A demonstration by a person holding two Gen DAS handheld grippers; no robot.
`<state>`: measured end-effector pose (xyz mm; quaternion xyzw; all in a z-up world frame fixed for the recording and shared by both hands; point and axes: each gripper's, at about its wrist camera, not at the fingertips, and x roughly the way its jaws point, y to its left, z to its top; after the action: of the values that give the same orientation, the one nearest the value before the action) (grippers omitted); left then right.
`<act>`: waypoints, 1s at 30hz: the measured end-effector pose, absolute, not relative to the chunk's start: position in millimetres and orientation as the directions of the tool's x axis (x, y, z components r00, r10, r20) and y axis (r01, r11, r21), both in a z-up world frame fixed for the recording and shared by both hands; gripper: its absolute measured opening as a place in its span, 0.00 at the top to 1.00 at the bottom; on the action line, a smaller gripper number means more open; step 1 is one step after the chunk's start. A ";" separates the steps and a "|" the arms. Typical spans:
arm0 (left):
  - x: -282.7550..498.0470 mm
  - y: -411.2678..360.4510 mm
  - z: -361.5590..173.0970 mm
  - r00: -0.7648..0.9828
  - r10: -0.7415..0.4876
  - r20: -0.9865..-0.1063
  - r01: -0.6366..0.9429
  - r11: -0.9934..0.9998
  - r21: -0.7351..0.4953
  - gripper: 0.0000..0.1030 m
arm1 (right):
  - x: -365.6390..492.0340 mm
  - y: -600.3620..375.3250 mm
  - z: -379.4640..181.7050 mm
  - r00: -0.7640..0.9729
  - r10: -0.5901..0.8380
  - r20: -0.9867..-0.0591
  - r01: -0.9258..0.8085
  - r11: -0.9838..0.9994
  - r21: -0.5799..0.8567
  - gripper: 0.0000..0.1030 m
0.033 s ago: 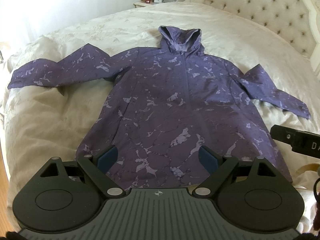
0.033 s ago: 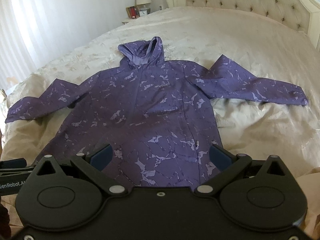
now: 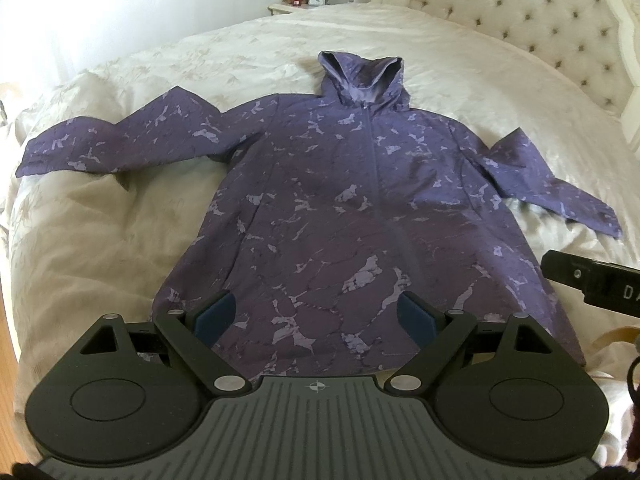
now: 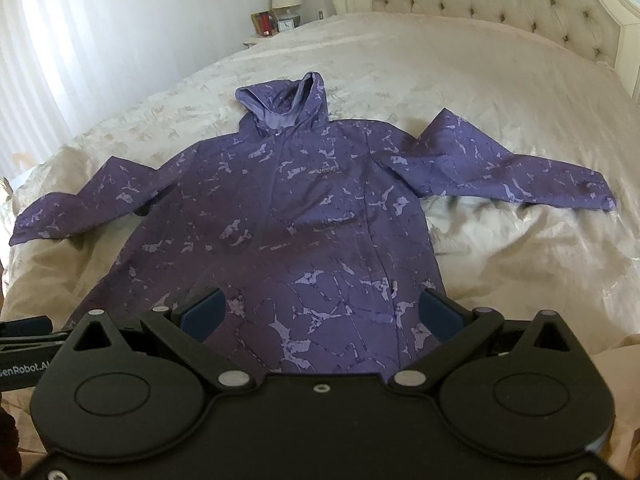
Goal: Fold large clothes
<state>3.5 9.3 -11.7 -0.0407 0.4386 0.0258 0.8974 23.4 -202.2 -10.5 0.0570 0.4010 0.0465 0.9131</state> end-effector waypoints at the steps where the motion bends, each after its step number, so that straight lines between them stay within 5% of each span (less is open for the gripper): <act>1: 3.6 9.7 -12.0 0.613 0.013 -0.790 -0.085 0.995 -0.049 0.14 | 23.4 -202.4 -11.0 0.673 0.129 -0.728 -0.038 0.989 0.140 0.01; 30: 26.6 12.2 -0.9 0.688 -0.022 -0.726 0.007 1.000 -0.023 0.14 | 50.4 -203.6 -8.3 0.682 0.151 -0.716 -0.076 0.988 0.137 0.01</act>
<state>26.6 12.2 -0.9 -0.0093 0.3951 -0.0078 0.9186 50.4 -203.6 -8.3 0.0479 0.3939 0.0621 0.9158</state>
